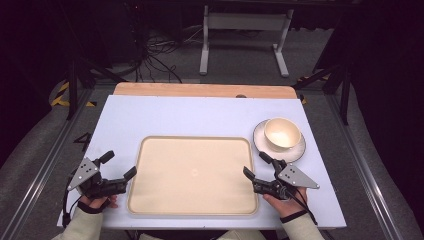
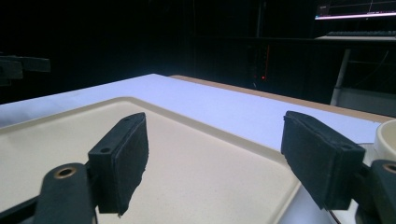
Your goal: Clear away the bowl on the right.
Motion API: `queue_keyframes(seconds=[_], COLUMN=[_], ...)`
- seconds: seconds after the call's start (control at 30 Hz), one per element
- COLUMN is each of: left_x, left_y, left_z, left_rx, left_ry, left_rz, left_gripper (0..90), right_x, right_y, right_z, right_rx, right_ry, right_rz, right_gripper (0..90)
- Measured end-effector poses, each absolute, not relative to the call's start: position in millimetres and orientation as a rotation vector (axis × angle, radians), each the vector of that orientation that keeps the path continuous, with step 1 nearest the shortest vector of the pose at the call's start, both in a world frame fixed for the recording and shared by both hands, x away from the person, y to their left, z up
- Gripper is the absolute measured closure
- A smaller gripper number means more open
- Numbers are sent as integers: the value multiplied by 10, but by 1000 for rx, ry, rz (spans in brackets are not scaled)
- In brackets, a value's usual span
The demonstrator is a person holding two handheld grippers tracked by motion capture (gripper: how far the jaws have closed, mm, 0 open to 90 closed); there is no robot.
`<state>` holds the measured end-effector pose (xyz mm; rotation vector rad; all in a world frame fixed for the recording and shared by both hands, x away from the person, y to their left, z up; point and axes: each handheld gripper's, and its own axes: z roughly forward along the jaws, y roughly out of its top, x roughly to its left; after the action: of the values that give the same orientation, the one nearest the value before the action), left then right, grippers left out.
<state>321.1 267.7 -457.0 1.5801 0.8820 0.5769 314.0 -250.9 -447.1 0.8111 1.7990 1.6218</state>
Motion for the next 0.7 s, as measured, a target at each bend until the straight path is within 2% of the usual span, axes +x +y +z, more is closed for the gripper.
queue_keyframes(seconds=[0.7], left_x=[3205], left_y=[2665], left_z=[-4573], left_rx=[1587], left_ry=[878], left_rz=[577], left_gripper=[1], right_x=[3128], right_y=[-2471], right_z=[-4326], right_rx=[794], right_ry=[1821], right_rz=[1594], right_gripper=[222])
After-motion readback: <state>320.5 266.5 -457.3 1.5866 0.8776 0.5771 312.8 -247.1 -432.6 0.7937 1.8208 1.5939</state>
